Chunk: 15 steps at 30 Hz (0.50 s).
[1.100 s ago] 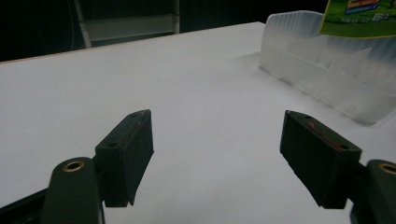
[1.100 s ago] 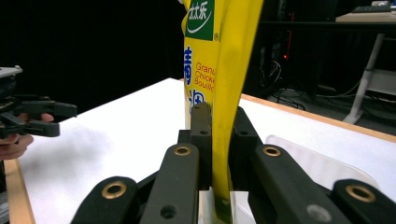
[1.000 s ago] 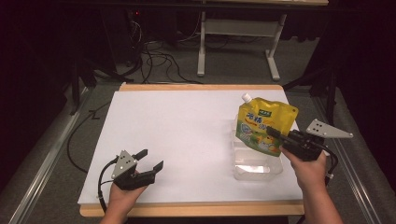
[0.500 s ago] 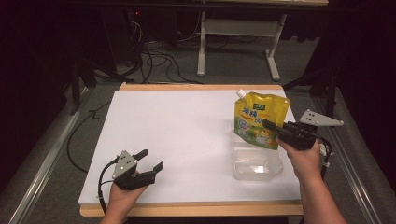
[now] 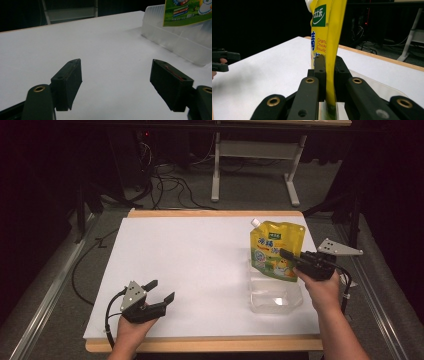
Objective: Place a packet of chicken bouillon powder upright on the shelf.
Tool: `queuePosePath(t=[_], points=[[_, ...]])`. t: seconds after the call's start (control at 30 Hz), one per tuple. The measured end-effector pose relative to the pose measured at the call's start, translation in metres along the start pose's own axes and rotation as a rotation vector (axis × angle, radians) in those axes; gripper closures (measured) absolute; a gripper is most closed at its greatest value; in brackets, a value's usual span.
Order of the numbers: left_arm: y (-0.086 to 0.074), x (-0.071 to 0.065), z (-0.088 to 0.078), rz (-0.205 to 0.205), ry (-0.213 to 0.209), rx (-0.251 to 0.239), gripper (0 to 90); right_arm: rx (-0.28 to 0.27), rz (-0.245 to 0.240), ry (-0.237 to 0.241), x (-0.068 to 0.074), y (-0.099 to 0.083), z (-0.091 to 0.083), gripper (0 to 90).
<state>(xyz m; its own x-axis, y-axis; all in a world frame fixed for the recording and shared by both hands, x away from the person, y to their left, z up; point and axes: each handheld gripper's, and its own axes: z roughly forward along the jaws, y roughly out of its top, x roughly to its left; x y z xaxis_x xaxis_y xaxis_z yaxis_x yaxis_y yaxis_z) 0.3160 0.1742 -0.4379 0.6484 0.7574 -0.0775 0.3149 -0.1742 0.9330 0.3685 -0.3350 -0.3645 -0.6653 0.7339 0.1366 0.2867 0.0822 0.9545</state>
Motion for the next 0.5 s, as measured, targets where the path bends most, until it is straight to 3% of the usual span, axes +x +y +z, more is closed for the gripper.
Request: queuePosePath(t=[0.5], points=[[0.0, 0.0, -0.001, 0.002, -0.003, 0.0, 26.1, 0.037, -0.012, -0.009, -0.004, -0.011, 0.018, 85.4]])
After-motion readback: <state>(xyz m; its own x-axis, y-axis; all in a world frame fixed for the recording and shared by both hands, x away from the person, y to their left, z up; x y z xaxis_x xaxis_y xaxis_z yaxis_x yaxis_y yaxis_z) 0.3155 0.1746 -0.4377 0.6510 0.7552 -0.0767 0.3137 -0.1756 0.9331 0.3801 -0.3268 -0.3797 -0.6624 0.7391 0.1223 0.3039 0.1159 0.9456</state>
